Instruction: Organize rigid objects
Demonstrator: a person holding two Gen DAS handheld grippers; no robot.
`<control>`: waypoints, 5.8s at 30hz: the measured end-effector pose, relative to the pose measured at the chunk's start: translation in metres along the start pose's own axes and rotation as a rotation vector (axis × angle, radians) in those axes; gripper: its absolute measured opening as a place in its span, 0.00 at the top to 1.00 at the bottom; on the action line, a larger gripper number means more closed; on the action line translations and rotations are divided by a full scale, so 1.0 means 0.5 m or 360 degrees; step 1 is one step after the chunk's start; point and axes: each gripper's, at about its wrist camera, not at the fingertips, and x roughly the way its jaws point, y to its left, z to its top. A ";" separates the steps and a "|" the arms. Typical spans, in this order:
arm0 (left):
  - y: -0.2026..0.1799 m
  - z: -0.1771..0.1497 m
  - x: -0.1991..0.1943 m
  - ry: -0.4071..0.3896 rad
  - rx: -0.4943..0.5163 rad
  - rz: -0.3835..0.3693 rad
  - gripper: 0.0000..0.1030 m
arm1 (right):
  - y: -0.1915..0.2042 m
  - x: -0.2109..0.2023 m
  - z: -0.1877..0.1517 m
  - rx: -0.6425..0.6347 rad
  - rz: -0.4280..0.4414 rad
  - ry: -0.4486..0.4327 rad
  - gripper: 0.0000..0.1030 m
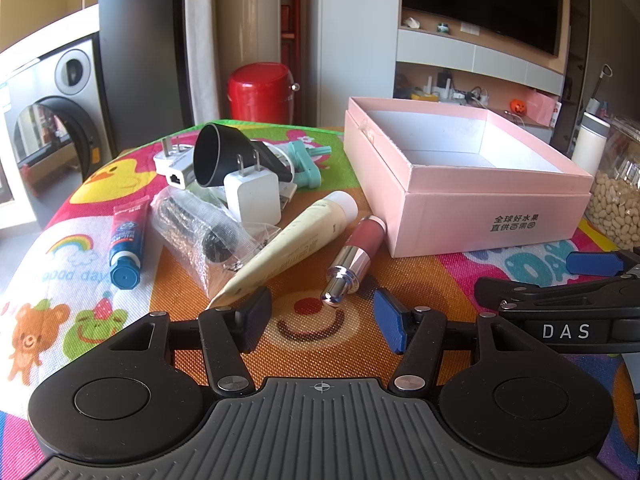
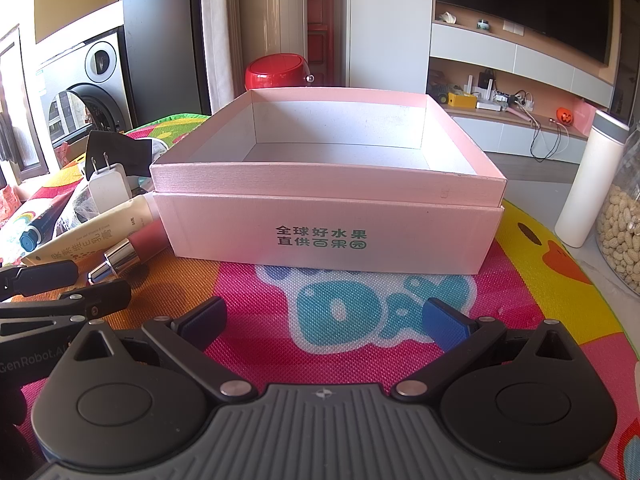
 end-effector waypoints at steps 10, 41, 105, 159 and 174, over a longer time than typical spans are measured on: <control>-0.005 0.001 0.001 0.0001 0.0012 0.0011 0.39 | 0.000 0.000 0.000 0.0000 0.0000 0.0000 0.00; 0.055 0.005 -0.069 -0.0071 -0.0043 -0.0168 0.40 | -0.026 -0.028 0.008 0.0025 0.0109 0.0147 0.00; 0.069 0.002 -0.217 0.0020 0.0286 -0.0390 0.87 | -0.101 -0.279 -0.003 -0.0186 0.0342 0.0060 0.52; 0.018 -0.022 -0.180 0.0013 0.0360 -0.0510 0.66 | -0.072 -0.219 -0.049 -0.0269 0.0388 -0.0092 0.44; 0.007 -0.028 -0.182 0.0053 0.0366 -0.0589 0.66 | -0.045 -0.178 -0.068 -0.0311 0.0390 -0.0015 0.62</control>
